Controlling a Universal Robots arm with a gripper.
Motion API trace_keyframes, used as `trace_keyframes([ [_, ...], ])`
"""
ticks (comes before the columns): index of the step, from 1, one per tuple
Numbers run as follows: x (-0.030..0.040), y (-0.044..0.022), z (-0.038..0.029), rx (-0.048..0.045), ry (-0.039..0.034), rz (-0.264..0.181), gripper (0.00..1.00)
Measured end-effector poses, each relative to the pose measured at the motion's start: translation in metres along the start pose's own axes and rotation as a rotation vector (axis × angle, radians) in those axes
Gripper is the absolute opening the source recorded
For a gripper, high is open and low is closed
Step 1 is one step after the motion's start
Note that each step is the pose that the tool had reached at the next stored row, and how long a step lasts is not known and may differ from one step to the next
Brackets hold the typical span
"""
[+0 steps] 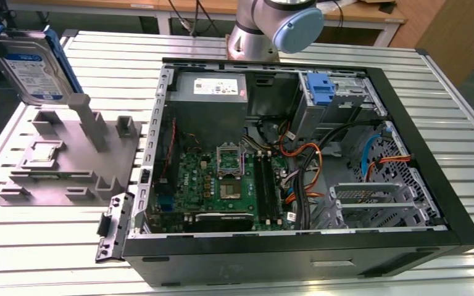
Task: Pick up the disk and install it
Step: 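Pick up the disk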
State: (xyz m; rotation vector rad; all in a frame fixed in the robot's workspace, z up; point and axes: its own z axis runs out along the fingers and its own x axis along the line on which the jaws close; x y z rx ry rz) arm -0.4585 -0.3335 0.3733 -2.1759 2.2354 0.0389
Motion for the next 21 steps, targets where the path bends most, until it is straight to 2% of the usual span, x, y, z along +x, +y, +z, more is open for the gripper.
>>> trace_keyframes([
  [10, -0.0002, 0.0, -0.0067, -0.0001, -0.0002, 0.0, 0.36],
  [21, -0.0006, 0.0, -0.0178, -0.0001, -0.0002, 0.0, 0.36],
])
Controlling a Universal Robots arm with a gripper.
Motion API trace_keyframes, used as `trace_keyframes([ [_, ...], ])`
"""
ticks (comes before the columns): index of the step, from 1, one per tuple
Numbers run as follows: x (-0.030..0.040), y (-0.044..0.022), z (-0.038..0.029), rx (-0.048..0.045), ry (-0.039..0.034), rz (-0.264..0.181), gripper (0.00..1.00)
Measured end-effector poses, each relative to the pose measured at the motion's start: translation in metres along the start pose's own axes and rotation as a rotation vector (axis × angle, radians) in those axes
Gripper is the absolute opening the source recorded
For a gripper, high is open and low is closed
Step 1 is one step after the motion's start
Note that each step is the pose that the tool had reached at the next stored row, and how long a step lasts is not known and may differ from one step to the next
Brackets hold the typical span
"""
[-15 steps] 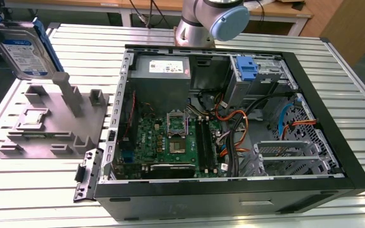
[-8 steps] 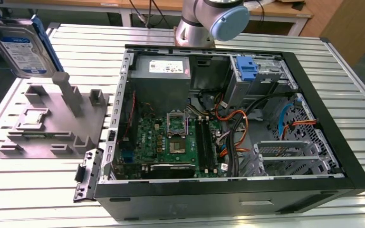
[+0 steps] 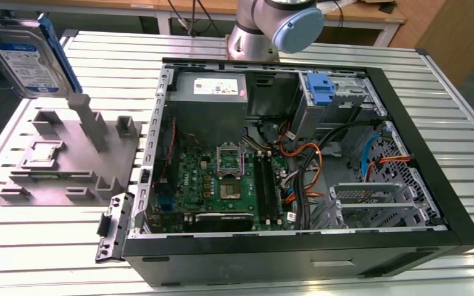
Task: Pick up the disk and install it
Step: 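Pick up the disk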
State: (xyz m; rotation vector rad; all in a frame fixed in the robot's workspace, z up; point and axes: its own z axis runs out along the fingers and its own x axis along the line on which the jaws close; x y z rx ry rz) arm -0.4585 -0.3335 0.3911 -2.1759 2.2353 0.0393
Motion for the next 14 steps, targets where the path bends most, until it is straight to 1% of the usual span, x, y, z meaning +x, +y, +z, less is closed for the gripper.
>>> trace_keyframes([
  [14, -0.0005, 0.0, -0.0157, 0.0001, -0.0003, 0.0, 0.36],
])
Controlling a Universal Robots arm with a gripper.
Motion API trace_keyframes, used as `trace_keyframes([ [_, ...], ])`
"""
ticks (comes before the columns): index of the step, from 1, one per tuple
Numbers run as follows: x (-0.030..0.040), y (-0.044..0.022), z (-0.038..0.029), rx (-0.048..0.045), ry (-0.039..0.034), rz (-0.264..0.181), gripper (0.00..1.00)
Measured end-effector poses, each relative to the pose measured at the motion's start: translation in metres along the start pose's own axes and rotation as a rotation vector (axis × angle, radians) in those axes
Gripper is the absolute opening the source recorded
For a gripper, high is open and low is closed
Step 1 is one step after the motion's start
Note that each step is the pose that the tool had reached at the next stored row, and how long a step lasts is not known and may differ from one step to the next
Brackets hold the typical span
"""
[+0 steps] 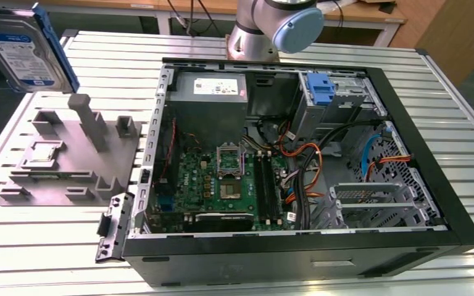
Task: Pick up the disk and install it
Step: 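Pick up the disk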
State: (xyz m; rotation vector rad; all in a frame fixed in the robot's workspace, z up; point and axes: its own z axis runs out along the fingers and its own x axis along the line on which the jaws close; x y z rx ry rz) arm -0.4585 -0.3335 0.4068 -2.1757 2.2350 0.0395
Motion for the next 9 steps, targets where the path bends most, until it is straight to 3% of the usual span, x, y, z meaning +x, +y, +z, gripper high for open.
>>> trace_keyframes([
  [9, -0.0004, 0.0001, -0.012, 0.0, -0.0012, 0.0, 0.36],
])
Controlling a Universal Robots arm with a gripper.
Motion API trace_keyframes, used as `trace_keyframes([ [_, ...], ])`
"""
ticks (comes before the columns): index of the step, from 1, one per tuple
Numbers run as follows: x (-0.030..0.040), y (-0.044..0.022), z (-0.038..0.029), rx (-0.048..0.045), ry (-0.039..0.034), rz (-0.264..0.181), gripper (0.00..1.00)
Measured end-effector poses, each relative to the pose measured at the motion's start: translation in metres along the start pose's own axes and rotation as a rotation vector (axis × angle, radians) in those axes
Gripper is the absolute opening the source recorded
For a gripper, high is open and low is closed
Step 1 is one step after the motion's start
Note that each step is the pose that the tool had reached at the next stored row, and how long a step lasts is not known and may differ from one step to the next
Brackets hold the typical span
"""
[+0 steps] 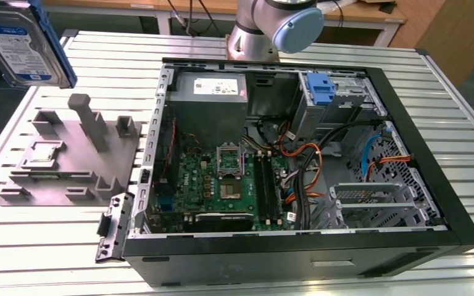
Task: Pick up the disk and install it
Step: 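Pick up the disk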
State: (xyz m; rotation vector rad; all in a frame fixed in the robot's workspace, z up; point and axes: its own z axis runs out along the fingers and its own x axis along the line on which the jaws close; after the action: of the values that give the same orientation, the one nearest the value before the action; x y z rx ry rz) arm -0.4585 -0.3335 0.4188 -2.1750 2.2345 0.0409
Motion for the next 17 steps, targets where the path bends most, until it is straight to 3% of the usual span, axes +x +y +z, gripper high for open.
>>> trace_keyframes([
  [17, -0.0007, 0.0001, -0.0211, -0.0003, -0.0038, 0.0, 0.36],
])
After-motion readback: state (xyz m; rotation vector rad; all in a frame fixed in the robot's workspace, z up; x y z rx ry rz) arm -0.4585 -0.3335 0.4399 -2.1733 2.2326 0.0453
